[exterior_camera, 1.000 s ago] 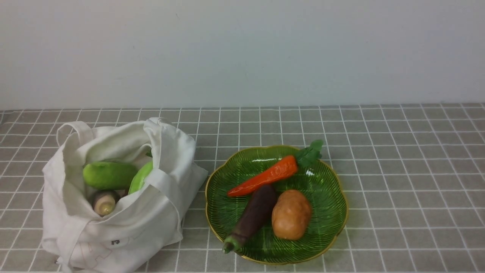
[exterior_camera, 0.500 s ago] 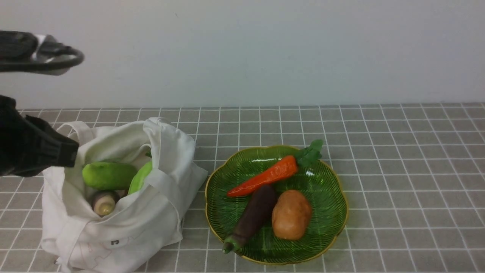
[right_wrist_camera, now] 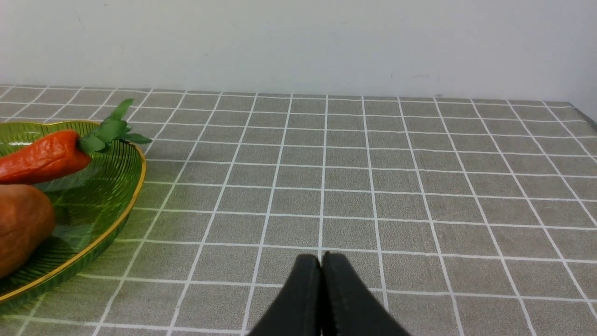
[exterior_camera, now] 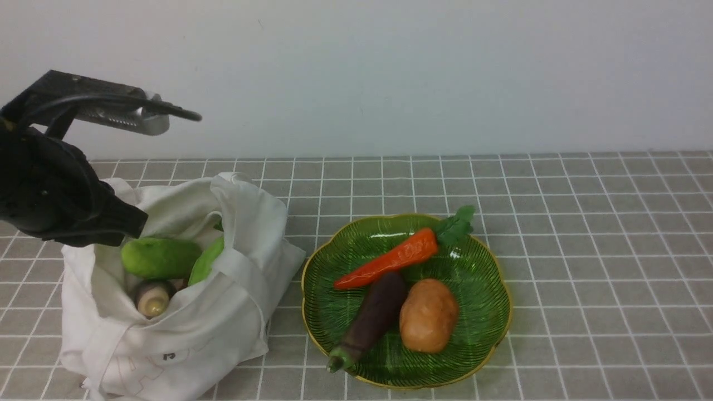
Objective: Take vegetables from bag on grey coffee tablecloth place on plate.
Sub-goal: 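Reach into the cloth bag and grasp the green cucumber with the left gripper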
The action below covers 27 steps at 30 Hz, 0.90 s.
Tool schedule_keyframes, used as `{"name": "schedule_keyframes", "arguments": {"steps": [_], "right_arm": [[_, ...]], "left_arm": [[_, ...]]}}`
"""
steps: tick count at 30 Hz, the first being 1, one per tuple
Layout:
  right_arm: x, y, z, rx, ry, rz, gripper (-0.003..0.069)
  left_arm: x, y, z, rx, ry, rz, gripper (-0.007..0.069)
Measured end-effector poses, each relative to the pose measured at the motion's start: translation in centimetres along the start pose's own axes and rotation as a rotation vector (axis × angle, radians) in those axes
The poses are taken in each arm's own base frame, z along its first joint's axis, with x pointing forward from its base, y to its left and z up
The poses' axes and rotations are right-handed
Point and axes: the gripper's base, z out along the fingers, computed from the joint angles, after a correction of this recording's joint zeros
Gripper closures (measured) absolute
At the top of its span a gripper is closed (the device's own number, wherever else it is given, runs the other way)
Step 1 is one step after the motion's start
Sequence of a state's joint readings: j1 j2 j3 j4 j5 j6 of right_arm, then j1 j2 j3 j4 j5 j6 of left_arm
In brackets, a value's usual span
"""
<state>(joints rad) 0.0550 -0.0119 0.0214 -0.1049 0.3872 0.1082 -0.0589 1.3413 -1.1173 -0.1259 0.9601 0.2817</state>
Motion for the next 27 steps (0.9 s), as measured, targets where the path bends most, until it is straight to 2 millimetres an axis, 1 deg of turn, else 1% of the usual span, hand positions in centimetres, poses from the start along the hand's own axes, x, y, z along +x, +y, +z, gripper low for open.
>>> {"name": "schedule_keyframes", "arguments": {"steps": [1,2,4,5,7,8,10,13,14,23,25,27], "right_arm": [[0.0,0.0,0.0,0.0,0.0,0.0,0.0673],[0.0,0.0,0.0,0.0,0.0,0.0,0.0673],[0.0,0.0,0.0,0.0,0.0,0.0,0.0673],[0.0,0.0,0.0,0.0,0.0,0.0,0.0673],[0.0,0.0,0.0,0.0,0.0,0.0,0.0673],[0.0,0.0,0.0,0.0,0.0,0.0,0.0673],[0.0,0.0,0.0,0.0,0.0,0.0,0.0673],[0.0,0.0,0.0,0.0,0.0,0.0,0.0673],[0.0,0.0,0.0,0.0,0.0,0.0,0.0673],[0.0,0.0,0.0,0.0,0.0,0.0,0.0673],[0.0,0.0,0.0,0.0,0.0,0.0,0.0673],[0.0,0.0,0.0,0.0,0.0,0.0,0.0673]], "left_arm": [[-0.1,0.0,0.1,-0.002,-0.011,-0.001,0.0483],[-0.2,0.0,0.1,-0.002,-0.015,-0.002,0.0476],[-0.4,0.0,0.2,0.007,-0.035,-0.013,0.0404],[-0.5,-0.1,0.2,0.013,-0.052,-0.017,0.0347],[-0.7,-0.1,0.3,0.017,-0.062,-0.014,0.0285],[-0.8,-0.1,0.4,0.018,-0.064,-0.01,0.0257],[-0.8,0.0,0.9,0.021,-0.055,-0.009,0.0224],[-0.8,0.0,1.7,0.032,-0.026,-0.012,0.0207],[-0.8,0.0,2.4,0.043,0.01,-0.01,0.0205],[-0.7,0.4,5.4,0.057,0.102,-0.014,0.0206],[-0.7,0.5,5.9,0.059,0.114,-0.016,0.0215],[-0.7,0.5,6.2,0.061,0.122,-0.017,0.0252]]}}
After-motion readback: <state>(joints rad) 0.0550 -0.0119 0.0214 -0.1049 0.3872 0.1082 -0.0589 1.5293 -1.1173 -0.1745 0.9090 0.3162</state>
